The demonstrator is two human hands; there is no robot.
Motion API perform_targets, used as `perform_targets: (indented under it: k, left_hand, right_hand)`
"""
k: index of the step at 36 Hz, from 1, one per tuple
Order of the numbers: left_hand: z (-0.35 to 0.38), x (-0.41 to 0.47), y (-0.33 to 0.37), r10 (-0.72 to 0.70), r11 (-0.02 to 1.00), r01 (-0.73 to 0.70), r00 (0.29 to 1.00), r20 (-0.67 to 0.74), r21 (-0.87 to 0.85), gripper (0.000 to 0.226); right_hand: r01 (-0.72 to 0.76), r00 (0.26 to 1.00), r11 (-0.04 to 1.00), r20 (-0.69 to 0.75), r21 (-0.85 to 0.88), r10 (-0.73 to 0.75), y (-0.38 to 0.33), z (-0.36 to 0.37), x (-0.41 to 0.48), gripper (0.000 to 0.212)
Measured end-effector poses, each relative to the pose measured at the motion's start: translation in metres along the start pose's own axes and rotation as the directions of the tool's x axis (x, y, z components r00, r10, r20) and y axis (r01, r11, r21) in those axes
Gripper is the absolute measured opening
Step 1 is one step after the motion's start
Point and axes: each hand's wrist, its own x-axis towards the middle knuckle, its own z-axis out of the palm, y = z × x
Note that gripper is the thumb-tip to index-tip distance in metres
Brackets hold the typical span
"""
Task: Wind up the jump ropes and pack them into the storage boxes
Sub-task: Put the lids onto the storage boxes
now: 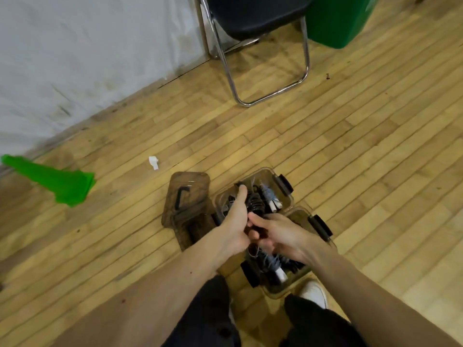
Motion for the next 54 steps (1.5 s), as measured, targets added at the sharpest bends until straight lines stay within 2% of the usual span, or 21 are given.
perform_targets:
  k: [3,6,9,12,14,17,20,22,24,27,30,34,37,39,42,44,47,49,50,52,54]
  left_hand:
    - [-0.015,0.047,0.007,-0.081,0.951,0.068,0.996,0.03,0.301,0.072]
    - [-0.027,0.103,0.009,-0.183,0.922,0.165,0.983,0.019,0.35,0.072]
    - [-0.033,0.161,-0.003,-0.209,0.889,0.19,0.978,0.0,0.416,0.107]
    - [-0.041,0.211,-0.013,-0.128,0.81,0.112,0.992,-0.012,0.575,0.096]
    - [-0.048,0.235,-0.018,-0.057,0.734,0.068,0.998,-0.039,0.675,0.086]
    - [-0.061,0.266,-0.025,0.039,0.646,-0.001,0.999,-0.032,0.763,0.06]
    - [-0.072,0.284,-0.029,0.11,0.676,-0.054,0.994,-0.028,0.735,0.047]
    - [-0.076,0.291,-0.028,0.148,0.69,-0.089,0.989,-0.019,0.718,0.042]
    - [-0.073,0.294,-0.032,0.194,0.629,-0.091,0.98,-0.042,0.772,0.037]
    - [-0.07,0.29,-0.039,0.37,0.442,-0.096,0.925,-0.084,0.892,0.04]
    - [-0.08,0.278,-0.04,0.537,0.155,-0.082,0.844,-0.015,0.985,0.048]
    - [-0.087,0.271,-0.046,0.454,-0.153,0.05,0.891,0.025,0.987,0.03]
    - [-0.093,0.274,-0.045,0.364,-0.42,0.156,0.931,0.009,0.894,0.028]
    - [-0.098,0.277,-0.044,0.338,-0.495,0.142,0.94,0.04,0.857,0.034]
    - [-0.098,0.279,-0.037,0.321,-0.502,0.083,0.942,0.096,0.861,0.038]
    - [-0.1,0.28,-0.032,0.333,-0.418,0.056,0.938,0.096,0.906,0.043]
    - [-0.116,0.278,-0.031,0.43,-0.209,-0.056,0.891,0.143,0.976,0.046]
    - [-0.128,0.272,-0.027,0.545,-0.002,-0.238,0.814,0.201,0.971,0.035]
    - [-0.137,0.266,-0.024,0.594,0.087,-0.348,0.77,0.232,0.933,0.029]
    - [-0.16,0.251,-0.019,0.632,0.298,-0.462,0.751,0.191,0.835,0.023]
    - [-0.195,0.246,-0.024,0.719,0.464,-0.476,0.695,-0.005,0.747,0.019]
  right_hand:
    - [-0.038,0.998,0.989,-0.051,-0.143,0.031,0.01,-0.015,0.05,0.041]
    - [-0.115,0.985,0.93,-0.161,-0.349,0.061,0.015,-0.026,0.092,0.05]
    - [-0.131,0.97,0.821,-0.245,-0.556,-0.011,0.026,-0.046,0.137,0.041]
    - [-0.242,0.945,0.526,-0.321,-0.815,-0.062,0.04,-0.067,0.185,0.04]
    - [-0.308,0.923,0.332,-0.365,-0.892,-0.123,0.047,-0.074,0.209,0.04]
    - [-0.327,0.907,0.155,-0.356,-0.932,-0.225,0.048,-0.072,0.227,0.035]
    - [-0.313,0.9,0.12,-0.335,-0.942,-0.28,0.052,-0.07,0.241,0.031]
    - [-0.292,0.88,0.18,-0.338,-0.939,-0.334,0.058,-0.072,0.251,0.041]
    - [-0.246,0.855,0.251,-0.331,-0.936,-0.399,0.061,-0.073,0.259,0.055]
    - [-0.187,0.868,0.22,-0.266,-0.957,-0.42,0.056,-0.075,0.261,0.062]
    - [-0.165,0.912,0.108,-0.194,-0.98,-0.362,0.053,-0.072,0.26,0.063]
    - [-0.125,0.964,-0.009,-0.119,-0.992,-0.24,0.058,-0.065,0.261,0.06]
    - [-0.132,0.977,-0.1,-0.113,-0.986,-0.18,0.058,-0.058,0.27,0.059]
    - [-0.164,0.975,-0.133,-0.141,-0.977,-0.171,0.055,-0.056,0.275,0.058]
    - [-0.208,0.973,-0.187,-0.184,-0.96,-0.137,0.047,-0.053,0.277,0.065]
    - [-0.255,0.966,-0.241,-0.234,-0.936,-0.114,0.043,-0.048,0.271,0.083]
    - [-0.277,0.952,-0.317,-0.213,-0.907,-0.222,0.048,-0.025,0.255,0.099]
    - [-0.229,0.91,-0.287,-0.1,-0.93,-0.403,0.058,-0.006,0.249,0.092]
    - [-0.192,0.86,-0.248,-0.041,-0.949,-0.508,0.064,0.003,0.249,0.084]
    - [-0.101,0.752,-0.209,0.063,-0.973,-0.656,0.073,0.021,0.253,0.073]
    - [0.025,0.726,-0.213,0.164,-0.977,-0.668,0.087,0.04,0.26,0.071]
